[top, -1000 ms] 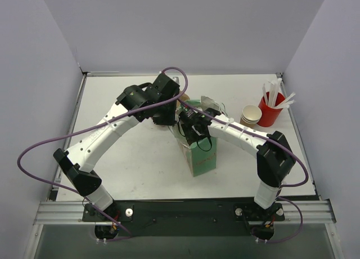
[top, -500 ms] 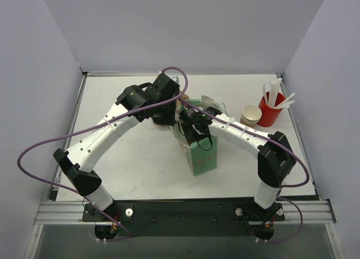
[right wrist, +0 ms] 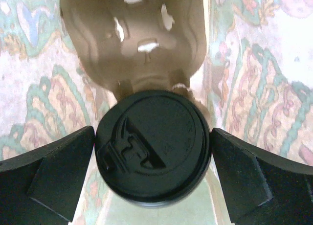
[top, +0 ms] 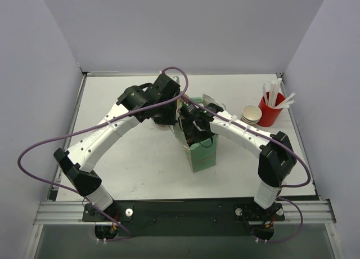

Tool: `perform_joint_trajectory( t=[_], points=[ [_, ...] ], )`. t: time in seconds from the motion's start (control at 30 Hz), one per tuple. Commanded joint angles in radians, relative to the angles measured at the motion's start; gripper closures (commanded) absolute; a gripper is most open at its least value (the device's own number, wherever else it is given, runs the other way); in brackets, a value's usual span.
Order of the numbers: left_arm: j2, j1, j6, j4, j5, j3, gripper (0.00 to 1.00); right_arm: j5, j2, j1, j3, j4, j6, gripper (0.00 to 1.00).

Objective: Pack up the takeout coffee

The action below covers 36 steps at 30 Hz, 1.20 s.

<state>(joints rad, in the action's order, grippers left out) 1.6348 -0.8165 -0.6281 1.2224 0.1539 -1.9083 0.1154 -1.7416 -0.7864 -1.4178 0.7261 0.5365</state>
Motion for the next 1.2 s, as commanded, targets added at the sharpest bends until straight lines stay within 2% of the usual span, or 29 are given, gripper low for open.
perform_joint_trajectory(
  t=[0.0, 0.57, 1.17],
  points=[
    [-0.044, -0.006, -0.016, -0.052, 0.007, 0.000, 1.00, 0.032, 0.028, -0.011, -0.049, 0.058, 0.006, 0.00],
    [-0.049, -0.007, -0.030, -0.049, 0.030, 0.023, 1.00, 0.055, 0.031, -0.014, -0.127, 0.110, 0.002, 0.00],
    [-0.064, 0.005, -0.056, 0.020, 0.039, -0.076, 1.00, 0.141, 0.007, 0.009, -0.102, 0.156, 0.037, 0.00]
  ],
)
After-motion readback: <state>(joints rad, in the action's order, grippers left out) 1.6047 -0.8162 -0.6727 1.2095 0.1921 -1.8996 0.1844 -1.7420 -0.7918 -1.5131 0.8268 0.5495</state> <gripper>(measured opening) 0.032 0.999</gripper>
